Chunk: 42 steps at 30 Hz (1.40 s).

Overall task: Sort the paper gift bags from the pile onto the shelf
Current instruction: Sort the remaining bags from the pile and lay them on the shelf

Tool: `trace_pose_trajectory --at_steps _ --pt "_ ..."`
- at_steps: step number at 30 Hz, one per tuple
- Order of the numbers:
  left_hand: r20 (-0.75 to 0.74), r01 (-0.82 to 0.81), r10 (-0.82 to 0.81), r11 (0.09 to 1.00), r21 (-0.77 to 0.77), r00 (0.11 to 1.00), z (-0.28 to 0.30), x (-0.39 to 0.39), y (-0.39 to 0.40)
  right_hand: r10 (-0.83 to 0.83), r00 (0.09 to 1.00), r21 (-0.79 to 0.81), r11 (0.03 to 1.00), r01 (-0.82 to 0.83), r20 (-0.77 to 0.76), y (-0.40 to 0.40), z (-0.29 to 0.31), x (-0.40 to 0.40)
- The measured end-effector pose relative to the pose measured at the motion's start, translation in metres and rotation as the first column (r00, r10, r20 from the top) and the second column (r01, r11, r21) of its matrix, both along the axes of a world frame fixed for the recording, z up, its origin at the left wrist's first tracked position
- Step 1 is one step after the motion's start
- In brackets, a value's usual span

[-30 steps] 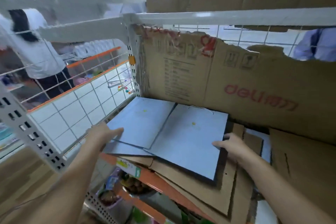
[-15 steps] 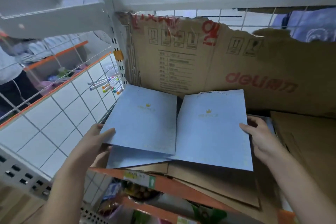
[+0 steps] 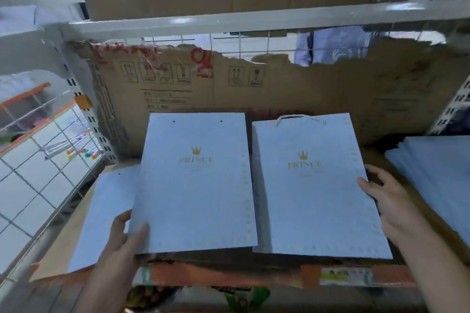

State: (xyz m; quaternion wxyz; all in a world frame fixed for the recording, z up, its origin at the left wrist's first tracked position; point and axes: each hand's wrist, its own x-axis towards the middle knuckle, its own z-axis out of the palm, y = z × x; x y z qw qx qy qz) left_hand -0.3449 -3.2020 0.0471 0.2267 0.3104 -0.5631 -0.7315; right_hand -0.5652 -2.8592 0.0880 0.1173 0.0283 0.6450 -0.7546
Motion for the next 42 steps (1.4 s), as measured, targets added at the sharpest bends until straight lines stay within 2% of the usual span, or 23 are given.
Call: trace_pose_trajectory --at_steps 5,10,15,18,22,26,30,35,42 --pt "-0.036 0.117 -0.118 0.993 -0.031 0.992 0.006 -0.04 0.09 -0.044 0.997 -0.043 0.998 0.041 -0.068 0.102 0.004 0.007" --pt "-0.016 0.213 -0.214 0.976 -0.042 0.977 0.001 -0.08 0.193 -0.196 0.977 0.015 0.98 0.198 -0.086 0.226 -0.002 0.006" --pt "-0.048 0.268 -0.267 0.963 0.012 0.963 -0.005 -0.111 0.296 -0.328 0.938 -0.012 0.944 0.329 -0.114 0.35 -0.015 0.004" --pt "-0.041 0.297 -0.297 0.955 -0.003 0.954 -0.005 -0.131 0.351 -0.375 0.923 -0.068 0.927 0.37 -0.09 0.407 -0.017 0.001" --pt "0.016 0.334 -0.334 0.942 -0.021 0.943 -0.007 -0.158 0.409 -0.432 0.9 -0.032 0.902 0.431 -0.056 0.476 -0.026 -0.006" --pt "0.045 0.344 -0.342 0.937 -0.056 0.939 -0.009 -0.186 0.45 -0.484 0.874 -0.038 0.875 0.482 -0.048 0.519 -0.035 -0.024" --pt "0.059 0.287 -0.282 0.943 -0.167 0.958 -0.011 -0.215 0.481 -0.462 0.885 -0.03 0.887 0.461 -0.059 0.541 -0.035 -0.054" --pt "0.08 0.226 -0.212 0.887 -0.402 0.974 -0.015 -0.242 0.498 -0.419 0.896 0.085 0.897 0.434 -0.149 0.547 -0.035 -0.113" --pt "0.184 0.18 -0.094 0.826 -0.534 0.978 -0.026 -0.267 0.504 -0.33 0.932 0.242 0.902 0.358 -0.15 0.538 -0.017 -0.189"
